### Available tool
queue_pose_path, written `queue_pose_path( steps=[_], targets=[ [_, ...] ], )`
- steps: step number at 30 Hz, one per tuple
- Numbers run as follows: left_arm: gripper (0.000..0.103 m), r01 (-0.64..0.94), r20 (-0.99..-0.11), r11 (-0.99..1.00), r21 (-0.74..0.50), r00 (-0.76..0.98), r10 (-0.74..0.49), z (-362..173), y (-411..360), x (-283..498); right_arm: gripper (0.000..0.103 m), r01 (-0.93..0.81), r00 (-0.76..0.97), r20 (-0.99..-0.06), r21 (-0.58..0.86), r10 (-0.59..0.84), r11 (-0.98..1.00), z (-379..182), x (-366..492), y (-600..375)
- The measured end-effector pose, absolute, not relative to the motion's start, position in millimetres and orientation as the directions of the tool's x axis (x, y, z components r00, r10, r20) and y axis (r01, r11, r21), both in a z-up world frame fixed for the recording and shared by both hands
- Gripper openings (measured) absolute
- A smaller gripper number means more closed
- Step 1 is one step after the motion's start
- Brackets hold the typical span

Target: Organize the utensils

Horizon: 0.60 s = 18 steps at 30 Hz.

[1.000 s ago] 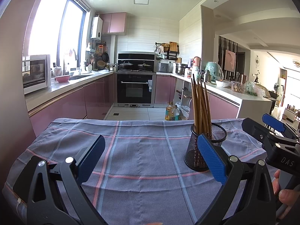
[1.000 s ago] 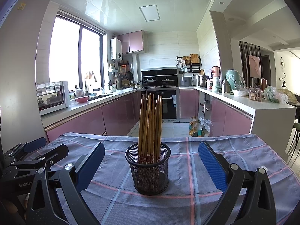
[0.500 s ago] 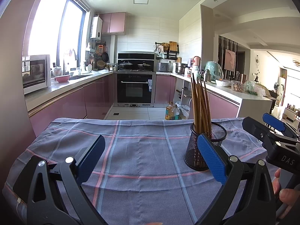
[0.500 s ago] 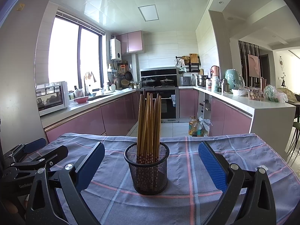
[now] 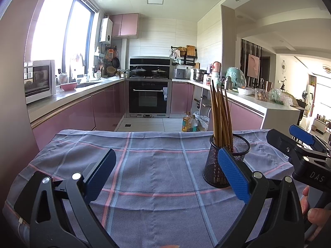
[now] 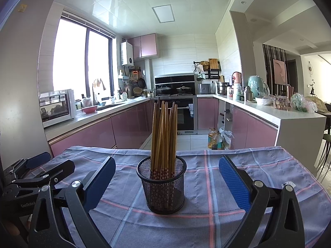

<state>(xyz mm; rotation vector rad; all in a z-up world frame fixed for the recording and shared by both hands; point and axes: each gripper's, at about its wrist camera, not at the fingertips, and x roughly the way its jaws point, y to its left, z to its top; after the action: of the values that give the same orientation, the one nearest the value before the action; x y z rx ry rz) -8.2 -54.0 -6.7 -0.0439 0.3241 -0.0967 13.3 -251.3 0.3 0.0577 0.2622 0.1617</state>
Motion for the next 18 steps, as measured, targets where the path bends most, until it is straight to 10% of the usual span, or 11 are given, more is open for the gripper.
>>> queue_pose_path(
  steps=[18],
  targets=[
    [0.097, 0.089, -0.317, 0.994, -0.057, 0.943, -0.102, -6.6, -52.7, -8.1, 0.097, -0.150, 0.953, -0.255, 0.077, 0.165, 0.986, -0.1, 11.9, -251.1]
  ],
)
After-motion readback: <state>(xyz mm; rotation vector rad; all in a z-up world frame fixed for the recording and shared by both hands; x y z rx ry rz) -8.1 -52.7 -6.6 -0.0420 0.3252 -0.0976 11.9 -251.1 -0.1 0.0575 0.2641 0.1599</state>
